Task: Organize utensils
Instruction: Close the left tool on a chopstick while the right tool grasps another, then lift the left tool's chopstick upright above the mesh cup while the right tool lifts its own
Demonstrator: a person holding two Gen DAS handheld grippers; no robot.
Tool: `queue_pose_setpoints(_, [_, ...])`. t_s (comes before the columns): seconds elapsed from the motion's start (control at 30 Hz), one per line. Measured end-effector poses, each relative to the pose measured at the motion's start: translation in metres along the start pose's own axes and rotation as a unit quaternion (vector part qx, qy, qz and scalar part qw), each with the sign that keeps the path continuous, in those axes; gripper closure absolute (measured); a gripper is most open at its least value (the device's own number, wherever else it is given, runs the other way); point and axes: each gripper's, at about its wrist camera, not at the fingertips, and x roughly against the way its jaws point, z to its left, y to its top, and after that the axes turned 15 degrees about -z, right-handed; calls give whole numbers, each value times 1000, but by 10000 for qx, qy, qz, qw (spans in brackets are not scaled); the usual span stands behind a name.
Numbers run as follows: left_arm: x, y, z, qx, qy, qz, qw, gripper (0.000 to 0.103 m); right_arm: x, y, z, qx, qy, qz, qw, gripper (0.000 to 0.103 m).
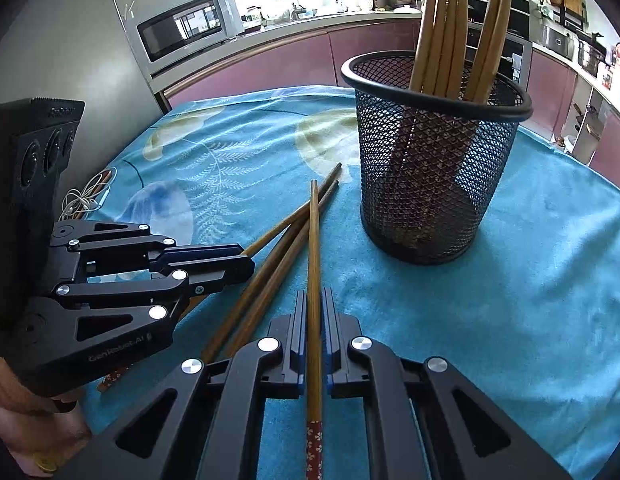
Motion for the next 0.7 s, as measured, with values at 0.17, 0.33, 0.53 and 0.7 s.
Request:
queue_pose_setpoints(0.17, [4,1,-1,36,-22,-55,10000,95,10,2,-2,-28,25,-109,9999,97])
queue_pose_setpoints(0.33, [15,5,-3,18,-41,-184,9998,95,22,3,-1,-23,92,-227,9997,97])
queue_pose_setpoints(0.53, [36,16,-3,70,-166,-413,9990,96,43,9,-5,-51,124,-477,9988,97])
queue_pose_setpoints(0.7, [56,27,-6,118,-322,-634,9974,96,61,17,-13,-169,107,-733,9971,97])
